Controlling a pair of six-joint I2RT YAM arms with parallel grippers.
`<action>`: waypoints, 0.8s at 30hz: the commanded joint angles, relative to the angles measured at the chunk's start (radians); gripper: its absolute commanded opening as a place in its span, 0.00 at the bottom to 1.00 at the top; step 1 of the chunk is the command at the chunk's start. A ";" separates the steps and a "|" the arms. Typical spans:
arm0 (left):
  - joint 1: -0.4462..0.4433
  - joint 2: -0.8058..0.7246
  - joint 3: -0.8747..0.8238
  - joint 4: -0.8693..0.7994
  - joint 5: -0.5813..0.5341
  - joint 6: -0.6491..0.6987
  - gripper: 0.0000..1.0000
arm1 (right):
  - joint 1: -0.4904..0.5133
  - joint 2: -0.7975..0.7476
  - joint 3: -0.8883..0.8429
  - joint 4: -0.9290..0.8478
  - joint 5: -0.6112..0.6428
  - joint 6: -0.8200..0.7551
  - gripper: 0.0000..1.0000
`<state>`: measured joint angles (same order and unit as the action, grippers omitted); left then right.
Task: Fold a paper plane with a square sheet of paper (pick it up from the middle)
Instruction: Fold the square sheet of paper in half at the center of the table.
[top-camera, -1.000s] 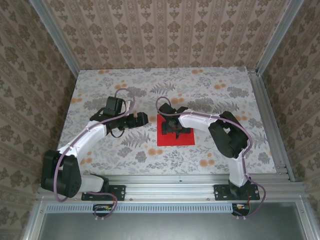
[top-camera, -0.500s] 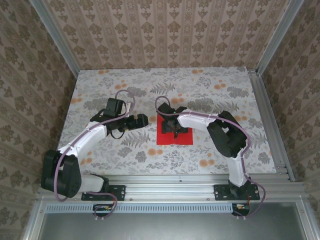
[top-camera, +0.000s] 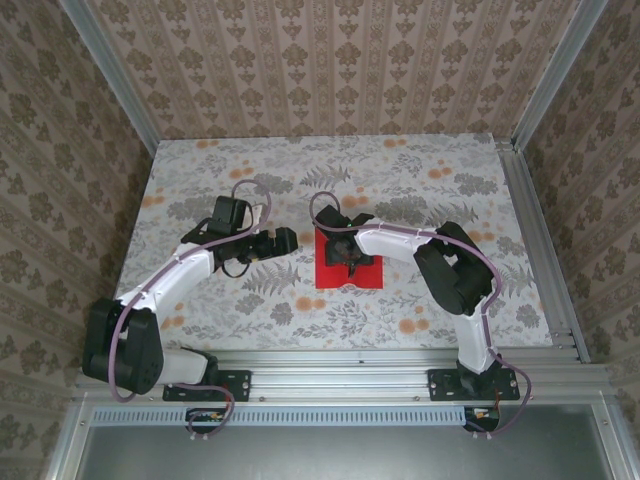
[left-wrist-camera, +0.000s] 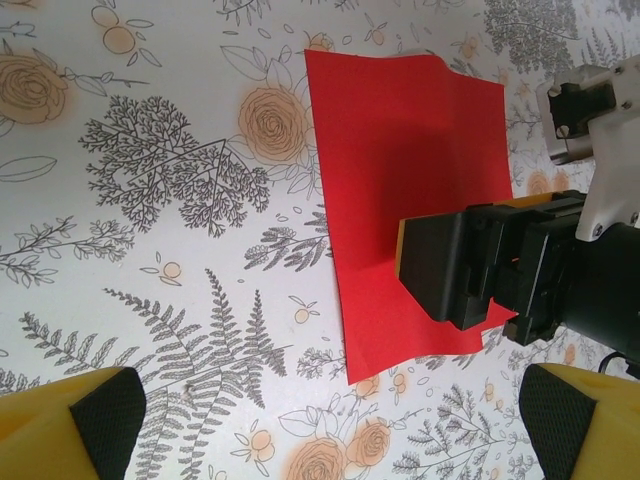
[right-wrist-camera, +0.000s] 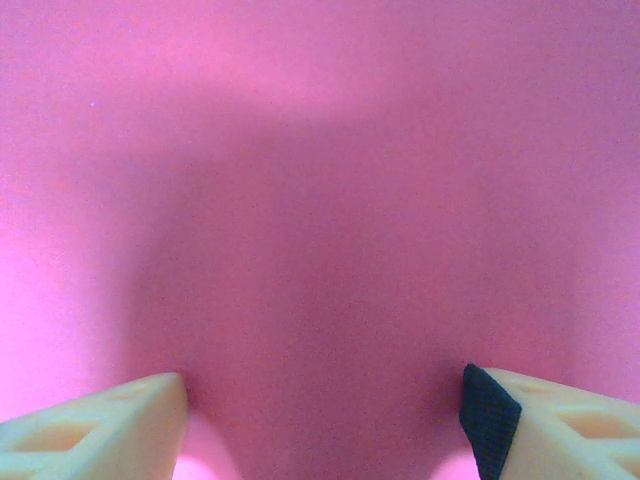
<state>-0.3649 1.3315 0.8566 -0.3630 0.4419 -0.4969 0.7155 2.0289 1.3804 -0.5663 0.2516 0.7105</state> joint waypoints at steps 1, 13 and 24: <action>0.006 0.012 -0.014 0.018 0.024 -0.014 1.00 | -0.002 -0.017 -0.029 -0.028 0.016 -0.012 0.73; 0.004 0.023 -0.013 0.025 0.032 -0.022 1.00 | -0.004 -0.090 -0.050 -0.010 0.026 -0.039 0.45; 0.013 -0.020 0.017 -0.033 0.006 -0.011 1.00 | 0.001 -0.195 -0.047 0.024 -0.049 -0.060 0.26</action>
<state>-0.3641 1.3453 0.8513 -0.3588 0.4519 -0.5041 0.7155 1.8900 1.3396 -0.5549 0.2382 0.6579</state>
